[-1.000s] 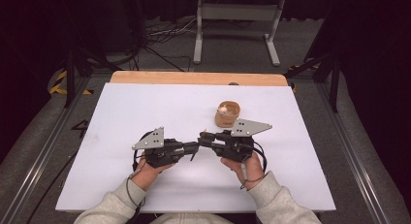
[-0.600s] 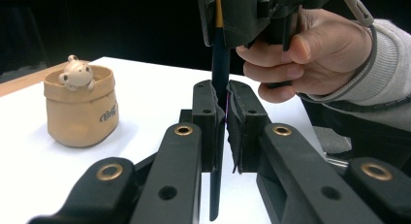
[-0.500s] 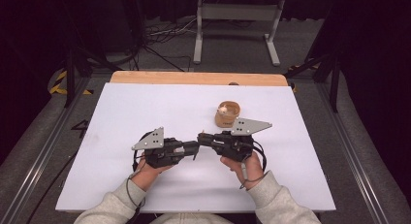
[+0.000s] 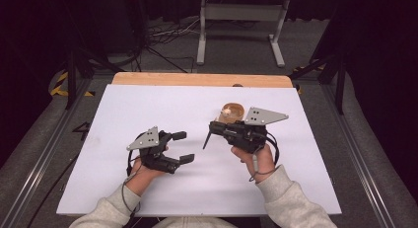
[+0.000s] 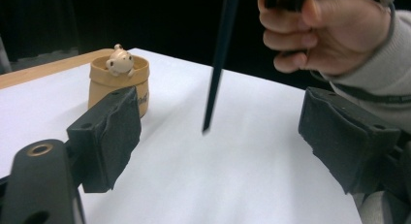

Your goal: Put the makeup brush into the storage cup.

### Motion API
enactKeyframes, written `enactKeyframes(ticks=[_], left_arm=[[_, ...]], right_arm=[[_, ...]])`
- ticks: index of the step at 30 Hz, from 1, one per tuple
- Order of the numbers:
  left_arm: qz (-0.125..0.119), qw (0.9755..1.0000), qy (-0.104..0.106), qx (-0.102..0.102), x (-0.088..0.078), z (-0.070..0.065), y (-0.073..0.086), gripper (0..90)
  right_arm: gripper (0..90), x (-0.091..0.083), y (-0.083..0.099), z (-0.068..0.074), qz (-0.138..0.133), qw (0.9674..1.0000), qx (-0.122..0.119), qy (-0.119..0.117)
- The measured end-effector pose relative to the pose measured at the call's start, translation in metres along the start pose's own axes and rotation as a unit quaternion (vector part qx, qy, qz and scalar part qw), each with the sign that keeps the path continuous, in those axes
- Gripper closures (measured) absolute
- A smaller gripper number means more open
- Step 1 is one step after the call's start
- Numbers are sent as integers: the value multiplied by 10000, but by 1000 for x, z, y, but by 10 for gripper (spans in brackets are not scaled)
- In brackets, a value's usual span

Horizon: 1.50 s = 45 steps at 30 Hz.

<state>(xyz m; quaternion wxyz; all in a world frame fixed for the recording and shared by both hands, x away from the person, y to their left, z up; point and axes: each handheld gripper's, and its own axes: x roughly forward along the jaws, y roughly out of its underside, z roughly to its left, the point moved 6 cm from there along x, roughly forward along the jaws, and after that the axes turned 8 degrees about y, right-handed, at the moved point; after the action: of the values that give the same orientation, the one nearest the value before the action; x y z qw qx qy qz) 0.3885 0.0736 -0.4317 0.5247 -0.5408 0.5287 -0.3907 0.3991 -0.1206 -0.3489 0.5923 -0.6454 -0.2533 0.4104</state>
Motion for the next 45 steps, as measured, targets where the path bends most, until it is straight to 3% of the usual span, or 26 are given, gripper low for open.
enactKeyframes(ticks=[8, 23, 34, 45], left_arm=[[123, 9997, -185, 84, -19, -4, 9, 137], [129, 9980, -625, -35, -55, -1, 19, 101], [145, 9948, -1005, -89, -77, 5, 26, 96], [176, 9940, -1075, -93, -81, 5, 28, 93]], right_arm=[[836, -6, -18, -24, -35, 9991, -62, 409], [836, -8, -38, -60, -77, 9938, -166, 1098], [836, -4, -44, -86, -62, 9869, -125, 1607], [835, -2, -45, -110, -18, 9799, -21, 1997]])
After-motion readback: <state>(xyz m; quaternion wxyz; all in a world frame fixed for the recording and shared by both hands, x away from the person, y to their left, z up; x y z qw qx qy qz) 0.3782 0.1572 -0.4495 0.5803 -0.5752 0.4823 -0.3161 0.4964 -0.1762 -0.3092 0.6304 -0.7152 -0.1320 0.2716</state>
